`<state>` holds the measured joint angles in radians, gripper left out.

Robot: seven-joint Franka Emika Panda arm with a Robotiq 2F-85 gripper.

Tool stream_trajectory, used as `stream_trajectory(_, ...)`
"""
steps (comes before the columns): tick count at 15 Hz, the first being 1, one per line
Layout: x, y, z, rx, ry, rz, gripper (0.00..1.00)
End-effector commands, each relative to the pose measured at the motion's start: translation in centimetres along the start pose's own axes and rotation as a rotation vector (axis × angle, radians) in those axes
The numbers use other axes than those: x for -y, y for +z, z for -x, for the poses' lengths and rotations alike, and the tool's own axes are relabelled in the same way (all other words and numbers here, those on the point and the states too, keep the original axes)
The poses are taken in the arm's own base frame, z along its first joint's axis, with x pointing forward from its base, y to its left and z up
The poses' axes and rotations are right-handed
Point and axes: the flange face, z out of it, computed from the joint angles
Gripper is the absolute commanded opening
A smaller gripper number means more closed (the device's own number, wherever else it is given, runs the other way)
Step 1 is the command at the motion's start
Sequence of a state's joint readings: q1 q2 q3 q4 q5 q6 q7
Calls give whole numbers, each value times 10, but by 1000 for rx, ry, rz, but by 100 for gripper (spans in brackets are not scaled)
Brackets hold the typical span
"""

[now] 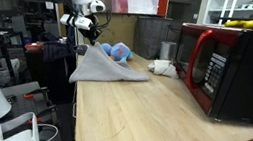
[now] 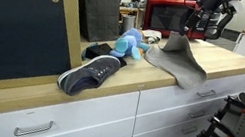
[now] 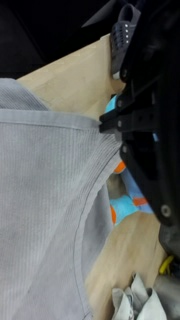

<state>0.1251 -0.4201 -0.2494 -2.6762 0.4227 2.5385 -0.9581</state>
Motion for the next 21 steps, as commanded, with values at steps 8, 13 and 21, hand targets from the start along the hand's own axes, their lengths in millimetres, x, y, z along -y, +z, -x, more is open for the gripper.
stream_trajectory(8, 14, -7, 67, 67, -307, -193, 0)
stream_trajectory(13, 2, -11, 89, 66, -401, -253, 0)
stream_trajectory(21, 16, 1, 76, 15, -433, -295, 0)
